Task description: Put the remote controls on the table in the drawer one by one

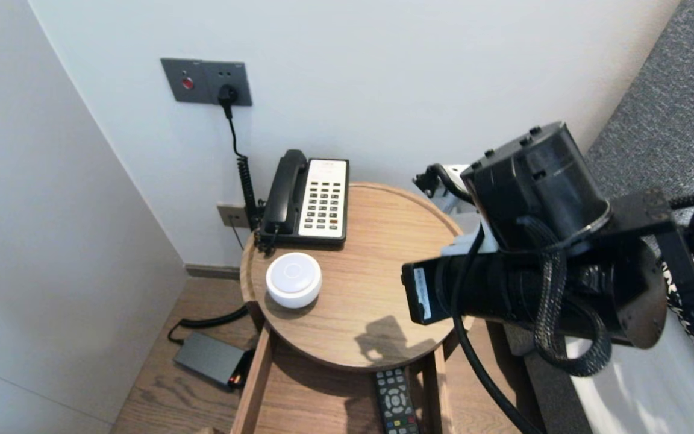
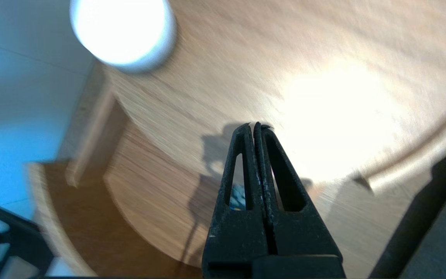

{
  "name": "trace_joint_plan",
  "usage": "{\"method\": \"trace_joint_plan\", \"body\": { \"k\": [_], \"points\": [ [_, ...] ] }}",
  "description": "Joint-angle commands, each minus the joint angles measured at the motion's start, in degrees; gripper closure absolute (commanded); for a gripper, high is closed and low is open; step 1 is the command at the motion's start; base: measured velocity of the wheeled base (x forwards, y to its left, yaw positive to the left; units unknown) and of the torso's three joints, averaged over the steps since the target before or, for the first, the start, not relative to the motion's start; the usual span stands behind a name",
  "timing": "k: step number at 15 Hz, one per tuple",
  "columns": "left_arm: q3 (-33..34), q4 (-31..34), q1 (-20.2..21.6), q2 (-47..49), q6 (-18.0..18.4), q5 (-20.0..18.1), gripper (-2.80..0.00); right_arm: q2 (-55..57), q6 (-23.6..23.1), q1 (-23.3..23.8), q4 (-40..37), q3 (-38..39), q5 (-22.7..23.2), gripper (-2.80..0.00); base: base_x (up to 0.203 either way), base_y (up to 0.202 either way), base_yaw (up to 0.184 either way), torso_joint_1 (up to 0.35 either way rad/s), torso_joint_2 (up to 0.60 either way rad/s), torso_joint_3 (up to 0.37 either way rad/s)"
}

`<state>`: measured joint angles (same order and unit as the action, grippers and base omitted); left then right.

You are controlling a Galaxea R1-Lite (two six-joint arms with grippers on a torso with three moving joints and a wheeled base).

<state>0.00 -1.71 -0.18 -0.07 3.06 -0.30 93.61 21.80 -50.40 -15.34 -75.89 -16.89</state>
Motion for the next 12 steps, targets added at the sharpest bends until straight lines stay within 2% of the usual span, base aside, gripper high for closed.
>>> {"method": "trace_joint_plan", "body": {
  "k": [1, 3, 5, 7, 9, 10, 12],
  "points": [
    [0.7, -0.05, 0.01, -0.01, 0.02, 0.04, 0.0, 6.07, -0.27, 0.47, -1.91, -7.9, 0.64, 0.0, 0.0, 0.0, 0.0, 0.0, 0.0, 0.0],
    [0.7, -0.05, 0.01, -0.01, 0.02, 0.03, 0.0, 9.23, -1.54, 0.34, -2.66, -13.3, 1.68, 0.0, 0.0, 0.0, 0.0, 0.0, 0.0, 0.0],
    [0.7, -0.05, 0.01, -0.01, 0.02, 0.04, 0.0, 10.23, -2.41, 0.06, -2.65, -14.89, 3.44, 0.0, 0.0, 0.0, 0.0, 0.0, 0.0, 0.0],
    [0.7, -0.05, 0.01, -0.01, 0.02, -0.05, 0.0, 10.94, -3.86, -0.82, 1.14, -16.14, 10.36, 0.0, 0.0, 0.0, 0.0, 0.0, 0.0, 0.0],
    [0.7, 0.04, 0.01, -0.01, 0.02, 0.01, 0.0, 12.5, -7.08, -1.25, 5.62, -16.33, 11.2, 0.0, 0.0, 0.0, 0.0, 0.0, 0.0, 0.0],
    [0.7, -0.05, 0.01, -0.01, 0.02, 0.04, 0.0, 13.23, -9.53, -1.7, 8.51, -16.26, 10.9, -2.8, 0.0, 0.0, 0.0, 0.0, 0.0, 0.0],
    [0.7, -0.05, 0.01, -0.01, 0.02, 0.04, 0.0, 13.78, -13.44, -2.4, 12.12, -15.61, 10.88, -2.8, 0.0, 0.0, 0.0, 0.0, 0.0, 0.0]
  ]
}}
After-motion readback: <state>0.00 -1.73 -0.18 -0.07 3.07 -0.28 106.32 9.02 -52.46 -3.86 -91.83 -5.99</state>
